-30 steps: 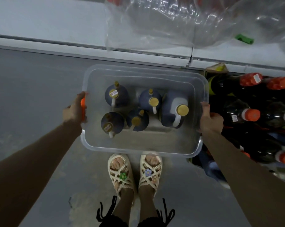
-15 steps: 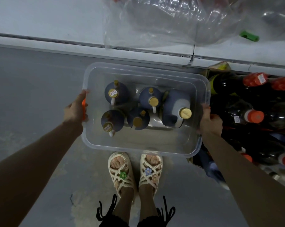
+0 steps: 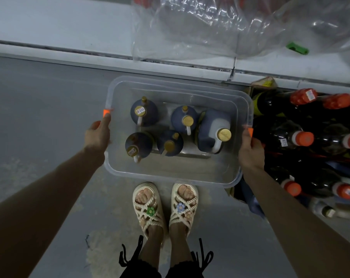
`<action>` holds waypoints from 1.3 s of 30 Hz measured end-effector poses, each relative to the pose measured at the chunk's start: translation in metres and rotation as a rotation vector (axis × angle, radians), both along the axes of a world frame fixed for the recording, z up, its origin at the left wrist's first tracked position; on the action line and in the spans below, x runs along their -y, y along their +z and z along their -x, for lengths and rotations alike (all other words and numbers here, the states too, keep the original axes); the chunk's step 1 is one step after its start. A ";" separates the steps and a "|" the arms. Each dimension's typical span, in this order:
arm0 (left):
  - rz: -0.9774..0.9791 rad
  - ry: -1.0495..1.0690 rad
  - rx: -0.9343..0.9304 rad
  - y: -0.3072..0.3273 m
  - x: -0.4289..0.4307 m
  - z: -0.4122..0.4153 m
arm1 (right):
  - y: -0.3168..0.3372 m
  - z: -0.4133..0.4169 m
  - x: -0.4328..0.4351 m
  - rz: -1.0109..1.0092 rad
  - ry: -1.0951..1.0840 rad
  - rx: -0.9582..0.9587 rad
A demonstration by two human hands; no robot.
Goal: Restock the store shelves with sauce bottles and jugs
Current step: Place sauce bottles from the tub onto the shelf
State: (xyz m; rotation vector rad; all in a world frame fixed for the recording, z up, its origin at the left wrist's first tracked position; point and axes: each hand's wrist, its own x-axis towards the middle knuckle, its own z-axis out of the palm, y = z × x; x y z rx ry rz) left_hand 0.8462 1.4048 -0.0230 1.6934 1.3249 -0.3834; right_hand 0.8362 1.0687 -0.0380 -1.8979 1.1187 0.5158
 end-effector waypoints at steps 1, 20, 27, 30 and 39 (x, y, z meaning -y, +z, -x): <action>-0.003 -0.016 0.018 0.006 0.002 0.004 | 0.005 0.003 -0.001 -0.008 0.019 0.009; 0.116 -0.330 0.209 0.042 0.079 0.046 | 0.038 0.030 -0.086 -0.206 0.198 0.218; 0.139 -0.424 0.202 0.004 0.078 0.037 | -0.016 0.009 -0.119 -0.243 0.260 0.243; 0.178 -0.392 0.213 -0.007 0.075 0.033 | -0.034 0.003 -0.126 -0.238 0.264 0.271; 0.238 -0.359 0.223 -0.019 0.075 0.028 | -0.058 -0.005 -0.134 -0.176 0.224 0.387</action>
